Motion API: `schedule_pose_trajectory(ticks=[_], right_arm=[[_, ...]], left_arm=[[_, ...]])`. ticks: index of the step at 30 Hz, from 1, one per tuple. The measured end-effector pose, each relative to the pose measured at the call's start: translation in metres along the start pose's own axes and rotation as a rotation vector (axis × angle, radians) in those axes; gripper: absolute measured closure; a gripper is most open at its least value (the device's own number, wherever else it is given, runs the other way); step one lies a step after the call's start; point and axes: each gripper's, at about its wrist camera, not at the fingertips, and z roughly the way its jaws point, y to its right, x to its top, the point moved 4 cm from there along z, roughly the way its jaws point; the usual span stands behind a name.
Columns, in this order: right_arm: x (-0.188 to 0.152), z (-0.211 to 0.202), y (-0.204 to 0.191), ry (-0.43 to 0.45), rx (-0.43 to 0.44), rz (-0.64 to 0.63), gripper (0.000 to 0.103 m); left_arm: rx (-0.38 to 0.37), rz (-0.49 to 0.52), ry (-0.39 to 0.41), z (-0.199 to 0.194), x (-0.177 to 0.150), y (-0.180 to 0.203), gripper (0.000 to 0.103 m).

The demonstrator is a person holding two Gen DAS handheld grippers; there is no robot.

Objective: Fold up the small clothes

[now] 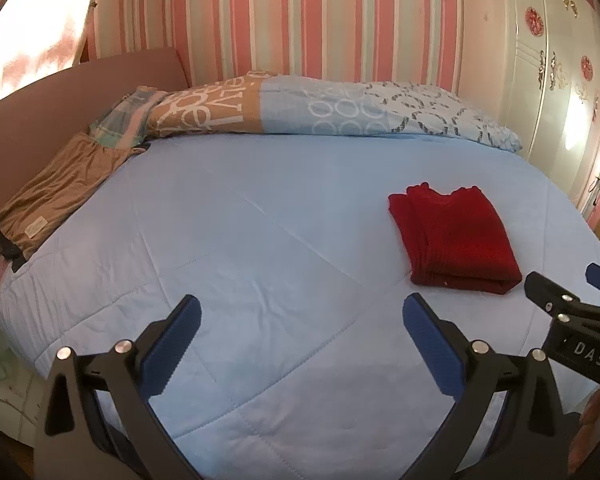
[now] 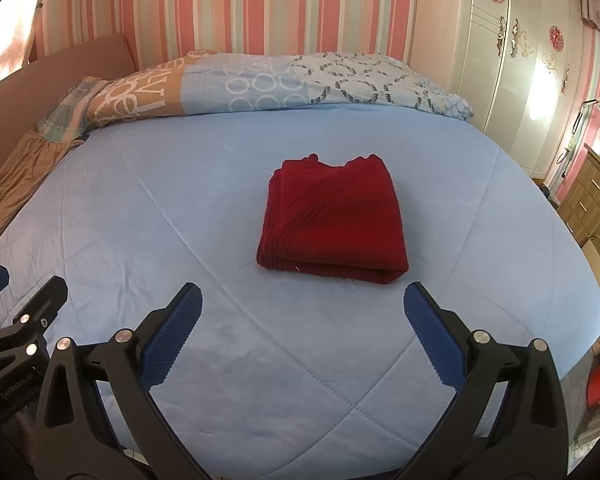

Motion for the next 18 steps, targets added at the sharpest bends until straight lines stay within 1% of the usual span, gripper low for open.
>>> schedule_pose_trajectory(ticks=[6,9,18], right_arm=[[-0.0012,0.0018,0.0004,-0.004,-0.001,-0.005,0.003],[-0.0025,0.0036,-0.0001,-0.005,-0.004,-0.009,0.003],[-0.0045,0.007,0.0027,-0.014,0.005,0.013,0.003]], left_arm=[[0.001,0.0,0.01,-0.004,0.0015,0.0023,0.002],[-0.005,-0.019,0.015,-0.0056,0.0045,0.0018,0.002],[0.003,-0.02,-0.012,-0.0025,0.0048,0.0014,0.002]])
